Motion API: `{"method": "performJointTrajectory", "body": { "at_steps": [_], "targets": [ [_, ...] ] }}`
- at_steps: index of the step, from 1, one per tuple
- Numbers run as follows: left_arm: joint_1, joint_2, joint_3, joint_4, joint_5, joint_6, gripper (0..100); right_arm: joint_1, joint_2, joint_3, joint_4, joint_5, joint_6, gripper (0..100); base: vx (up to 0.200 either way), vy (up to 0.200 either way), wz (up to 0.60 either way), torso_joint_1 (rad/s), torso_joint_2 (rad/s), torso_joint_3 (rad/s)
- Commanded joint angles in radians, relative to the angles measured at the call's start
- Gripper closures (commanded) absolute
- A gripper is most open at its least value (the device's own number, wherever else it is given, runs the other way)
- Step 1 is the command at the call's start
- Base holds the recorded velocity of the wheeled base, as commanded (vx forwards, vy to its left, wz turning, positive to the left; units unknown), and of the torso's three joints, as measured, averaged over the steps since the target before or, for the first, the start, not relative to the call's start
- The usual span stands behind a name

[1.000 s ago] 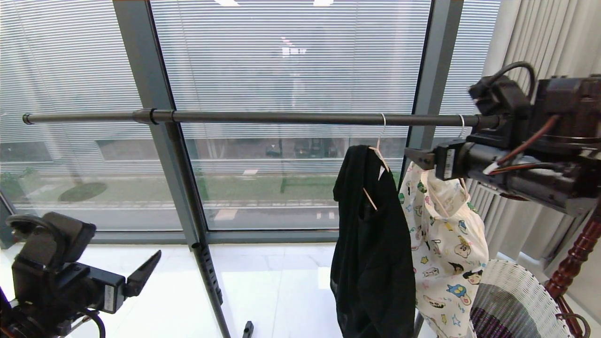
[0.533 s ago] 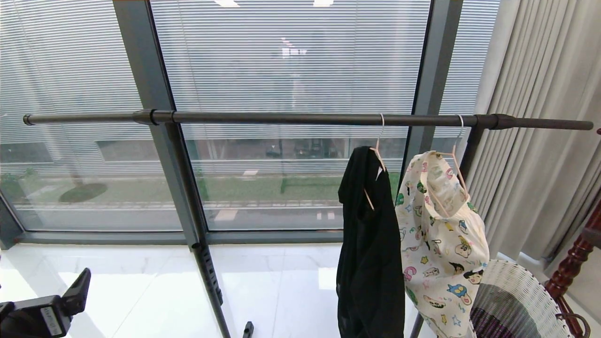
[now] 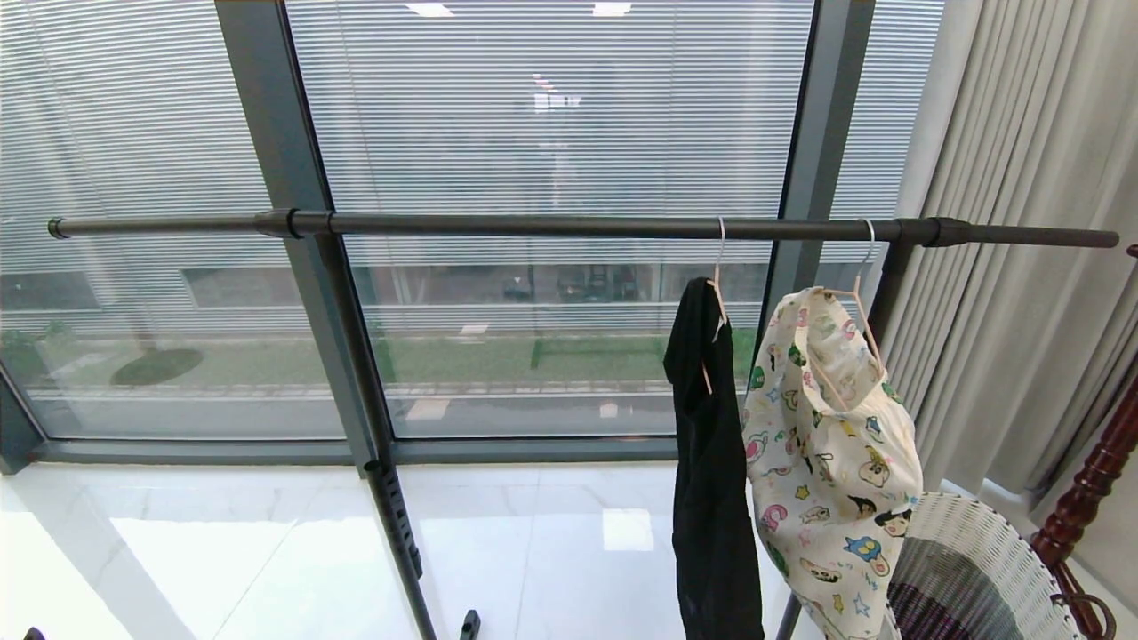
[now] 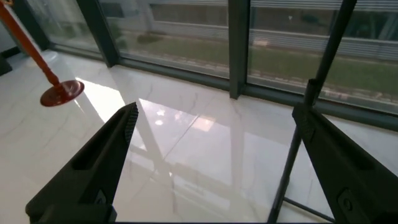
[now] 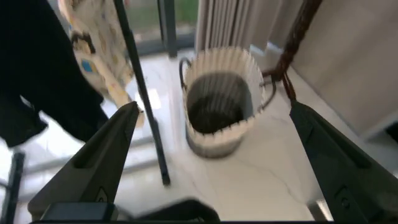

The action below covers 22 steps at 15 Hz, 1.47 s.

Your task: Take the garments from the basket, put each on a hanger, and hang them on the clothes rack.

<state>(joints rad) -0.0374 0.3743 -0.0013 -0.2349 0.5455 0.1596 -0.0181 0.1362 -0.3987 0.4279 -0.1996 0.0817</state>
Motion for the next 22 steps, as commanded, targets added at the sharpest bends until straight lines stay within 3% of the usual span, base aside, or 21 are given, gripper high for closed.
{"method": "performJointTrajectory", "body": {
  "at_steps": [1,2,3,7,10,14,16,18,21,22],
  "targets": [
    [0.019,-0.337,0.000,0.186,0.001,0.090,0,-0.013,-0.067,0.320,-0.340,0.048,-0.086,0,0.000,0.000,0.00,0.000,0.00,0.000],
    [0.019,-0.344,-0.002,0.186,0.001,0.094,0,-0.010,-0.070,0.390,-0.431,0.062,-0.126,0,0.000,0.000,0.00,0.000,0.00,0.000],
    [0.024,-0.362,0.000,0.186,0.001,0.092,0,-0.002,-0.078,0.379,-0.416,0.094,-0.131,0,0.000,0.000,0.00,0.000,0.00,0.000],
    [0.028,-0.374,0.001,0.184,-0.007,0.029,0,0.021,-0.135,0.382,-0.426,0.104,-0.149,0,0.000,0.000,0.00,0.000,0.00,0.000],
    [0.028,-0.374,0.001,0.181,-0.188,0.037,0,0.021,-0.135,0.382,-0.428,0.140,-0.157,0,0.000,0.000,0.00,0.000,0.00,0.000],
    [0.028,-0.374,0.001,0.186,-0.412,-0.034,0,0.021,-0.136,0.380,-0.419,0.399,-0.128,0,0.000,0.000,0.00,0.000,0.00,0.000],
    [0.028,-0.374,0.001,0.201,-0.553,-0.114,0,0.021,-0.136,0.380,-0.420,0.379,-0.076,0,0.000,0.000,0.00,0.000,0.00,0.000],
    [0.027,-0.374,0.001,0.236,-0.567,-0.117,0,0.021,-0.135,0.383,-0.429,0.193,-0.082,0,0.000,0.000,0.00,0.000,0.00,0.000],
    [0.028,-0.374,0.001,0.236,-0.562,-0.146,0,0.021,-0.135,0.388,-0.437,0.180,-0.111,0,0.000,0.000,0.00,0.000,0.00,0.000],
    [0.027,-0.374,0.001,0.236,-0.562,-0.143,0,0.021,-0.135,0.399,-0.474,0.150,-0.191,0,0.000,0.000,0.00,0.000,0.00,0.000]
  ]
}}
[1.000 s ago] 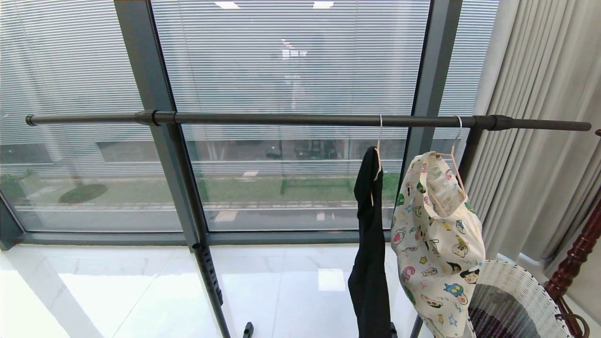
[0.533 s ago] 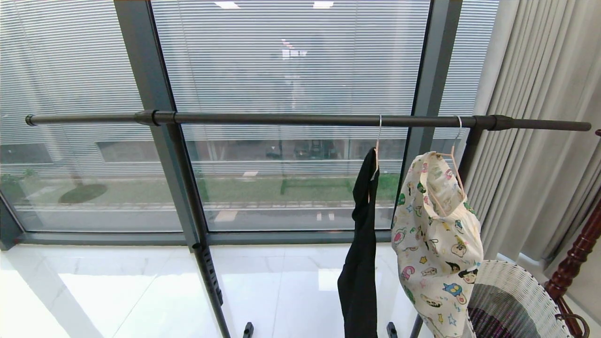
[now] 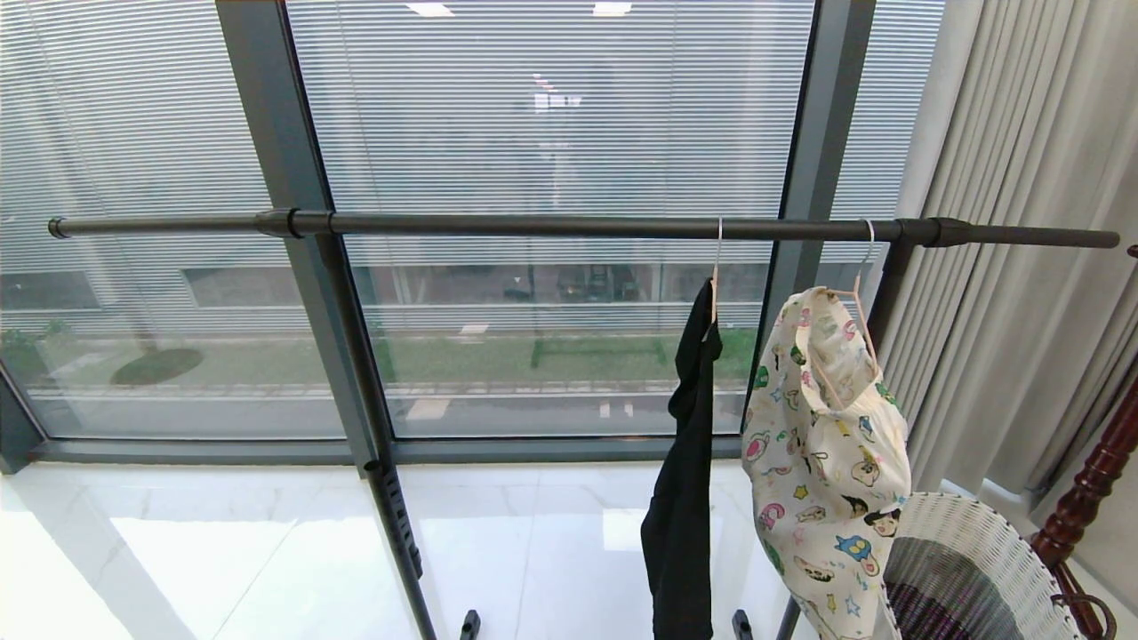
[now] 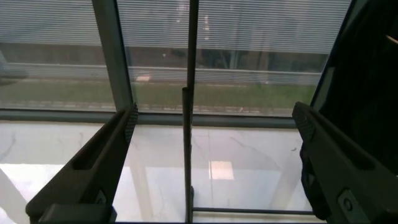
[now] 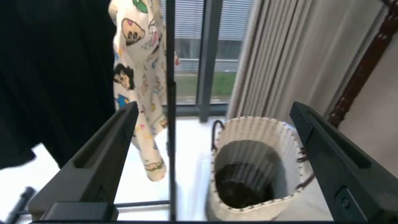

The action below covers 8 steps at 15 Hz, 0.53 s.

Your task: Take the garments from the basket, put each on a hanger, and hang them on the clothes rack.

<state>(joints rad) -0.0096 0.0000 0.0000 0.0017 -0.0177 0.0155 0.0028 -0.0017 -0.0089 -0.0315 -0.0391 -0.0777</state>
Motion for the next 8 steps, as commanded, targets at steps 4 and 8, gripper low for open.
{"method": "performJointTrajectory", "body": {
  "at_steps": [4,8],
  "targets": [
    [-0.001,0.000,0.000,0.000,0.001,0.001,0,0.000,0.002,0.009,-0.011,0.082,0.110,0,0.000,0.000,0.00,0.000,0.00,0.000],
    [-0.001,0.000,0.000,0.000,0.001,0.000,0,0.000,0.006,0.007,0.038,0.019,0.076,0,0.000,0.000,0.00,0.000,0.00,0.000]
  ]
}}
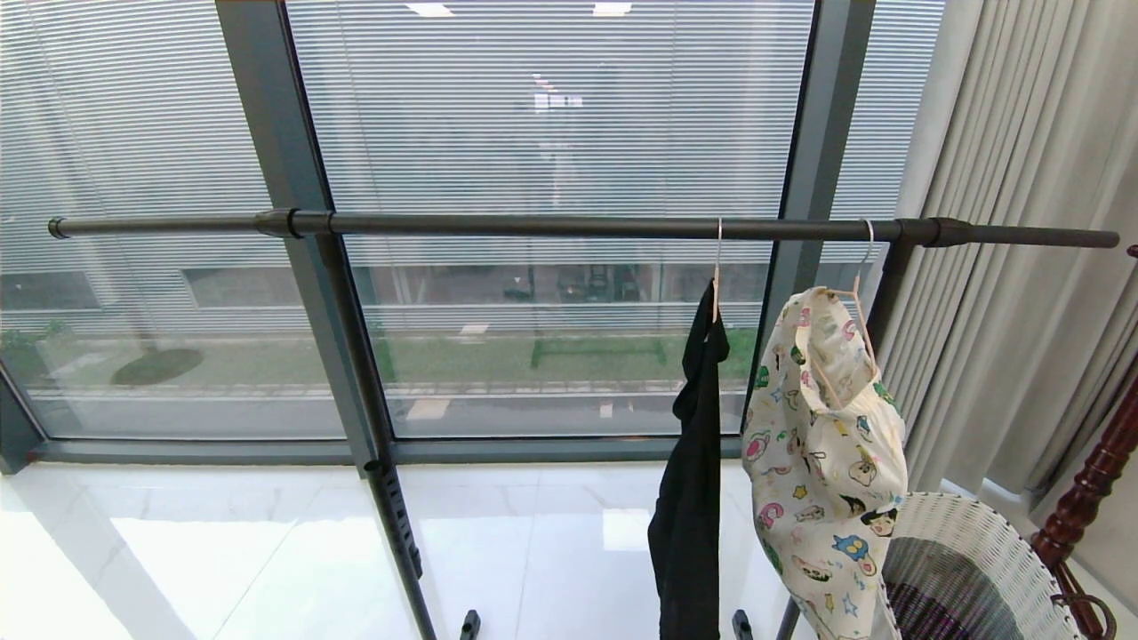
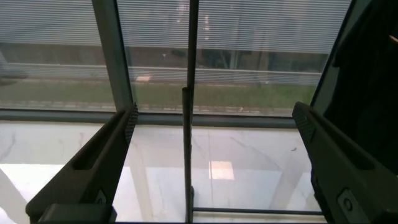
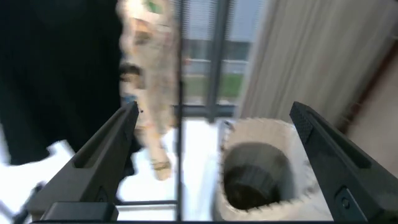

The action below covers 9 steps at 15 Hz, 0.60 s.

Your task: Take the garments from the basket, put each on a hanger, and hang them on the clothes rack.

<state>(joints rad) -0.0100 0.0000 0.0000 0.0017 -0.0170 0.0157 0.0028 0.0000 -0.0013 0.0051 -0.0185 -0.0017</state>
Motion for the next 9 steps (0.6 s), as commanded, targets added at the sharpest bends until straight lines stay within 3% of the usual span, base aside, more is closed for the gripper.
{"method": "performJointTrajectory", "body": {
  "at_steps": [1,2,4,7,9],
  "targets": [
    [-0.001,0.000,0.000,0.000,0.000,0.000,0,0.046,0.086,-0.002,0.004,0.000,0.002,0,0.000,0.000,0.00,0.000,0.00,0.000],
    [-0.001,0.000,0.000,0.000,0.000,0.000,0,0.085,0.097,-0.002,0.004,0.000,-0.004,0,0.000,0.000,0.00,0.000,0.00,0.000],
    [-0.001,0.000,0.000,0.000,0.000,0.000,0,0.083,0.095,-0.002,0.004,-0.001,0.002,0,0.000,0.000,0.00,0.000,0.00,0.000],
    [-0.001,0.000,0.000,0.000,0.000,0.000,0,-0.001,0.000,-0.002,0.004,-0.003,0.003,0,0.000,0.000,0.00,0.000,0.00,0.000],
    [0.001,0.000,0.000,0.000,0.000,0.000,0,0.000,0.000,-0.002,0.006,-0.003,0.005,0,0.000,0.000,0.00,0.000,0.00,0.000]
  ]
}}
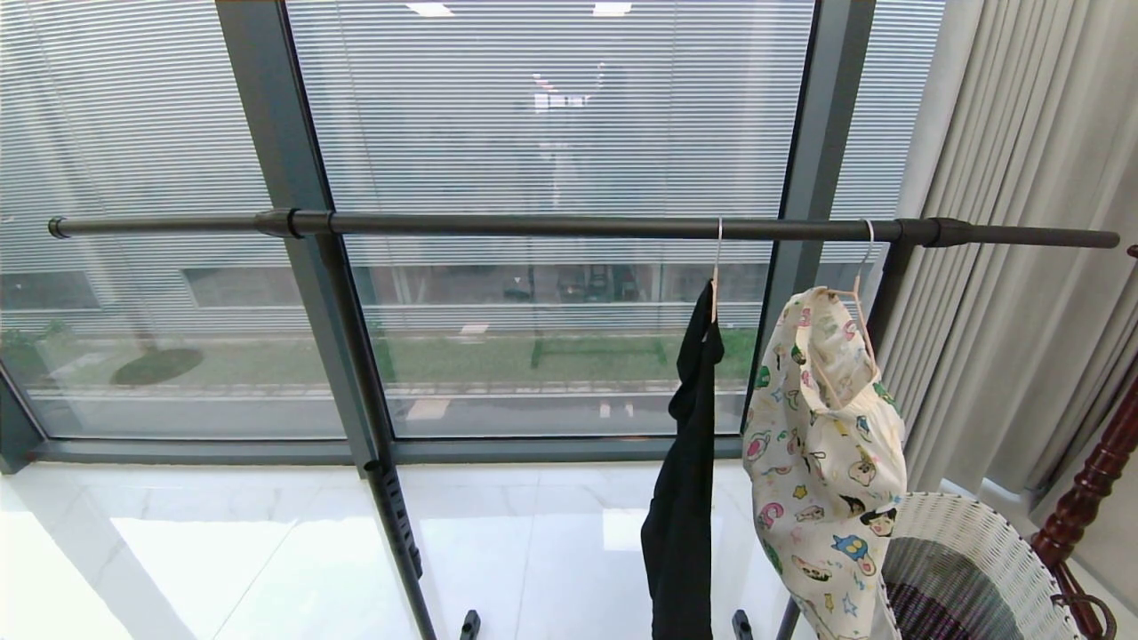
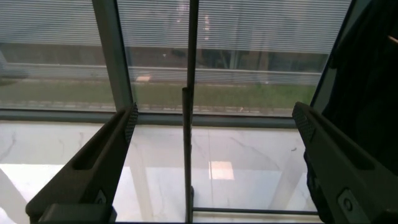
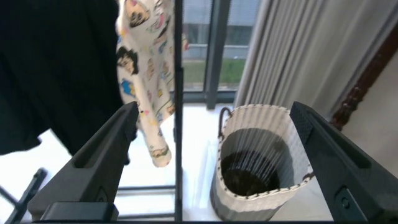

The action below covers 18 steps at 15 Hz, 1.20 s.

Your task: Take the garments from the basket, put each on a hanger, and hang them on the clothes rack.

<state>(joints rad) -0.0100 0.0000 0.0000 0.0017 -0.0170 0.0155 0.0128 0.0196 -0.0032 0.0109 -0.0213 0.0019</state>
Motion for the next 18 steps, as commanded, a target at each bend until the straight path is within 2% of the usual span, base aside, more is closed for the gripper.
{"method": "performJointTrajectory", "body": {
  "at_steps": [1,18],
  "targets": [
    [-0.001,0.000,0.000,0.000,0.000,0.000,0,-0.010,-0.020,0.000,0.000,0.000,0.001,0,0.000,0.000,0.00,0.000,0.00,0.000],
    [-0.001,0.000,0.000,0.000,0.000,0.000,0,-0.010,-0.020,0.000,0.000,-0.003,0.023,0,0.000,0.000,0.00,0.000,0.00,0.000]
  ]
}}
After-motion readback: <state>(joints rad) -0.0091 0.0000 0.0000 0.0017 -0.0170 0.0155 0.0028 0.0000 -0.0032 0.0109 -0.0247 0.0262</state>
